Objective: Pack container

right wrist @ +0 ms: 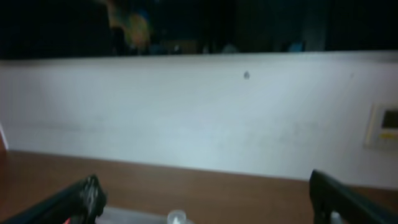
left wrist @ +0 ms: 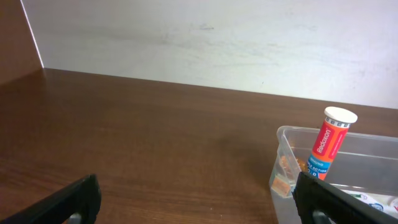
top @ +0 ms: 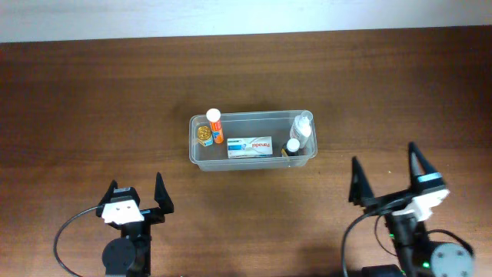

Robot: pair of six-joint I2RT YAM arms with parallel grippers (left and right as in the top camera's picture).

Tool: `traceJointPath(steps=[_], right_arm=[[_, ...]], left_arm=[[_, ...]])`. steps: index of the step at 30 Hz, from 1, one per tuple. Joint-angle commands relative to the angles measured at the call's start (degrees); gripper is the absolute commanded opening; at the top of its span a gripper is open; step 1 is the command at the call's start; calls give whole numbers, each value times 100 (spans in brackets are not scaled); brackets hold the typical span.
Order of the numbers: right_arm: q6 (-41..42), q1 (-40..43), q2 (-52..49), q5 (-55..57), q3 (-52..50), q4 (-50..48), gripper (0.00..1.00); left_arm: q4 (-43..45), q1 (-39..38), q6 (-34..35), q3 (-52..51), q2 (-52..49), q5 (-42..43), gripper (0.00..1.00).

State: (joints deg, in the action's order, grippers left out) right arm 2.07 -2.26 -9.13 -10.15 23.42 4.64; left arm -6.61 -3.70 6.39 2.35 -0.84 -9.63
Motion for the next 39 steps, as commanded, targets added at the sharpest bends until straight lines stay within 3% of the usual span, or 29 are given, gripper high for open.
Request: traceJointPath(steps=[1, 7, 12, 18, 28, 39], right_arm=[[-337, 46, 376, -271, -780, -479, 98], [-334, 46, 879, -111, -1770, -1239, 98], [-334, 46, 894, 214, -2039, -1318, 98], [-328, 46, 894, 310, -2299, -1172, 98], [-313, 39, 894, 310, -2310, -59, 98], [-317, -243, 894, 352, -2310, -76, 98]], left_arm=[[13, 28, -114, -59, 50, -2, 99], [13, 28, -114, -59, 50, -2, 99], [13, 28, -114, -59, 50, -2, 100], [13, 28, -114, -59, 50, -4, 99], [13, 28, -114, -59, 50, -2, 99], [13, 28, -114, -59, 50, -2, 100]])
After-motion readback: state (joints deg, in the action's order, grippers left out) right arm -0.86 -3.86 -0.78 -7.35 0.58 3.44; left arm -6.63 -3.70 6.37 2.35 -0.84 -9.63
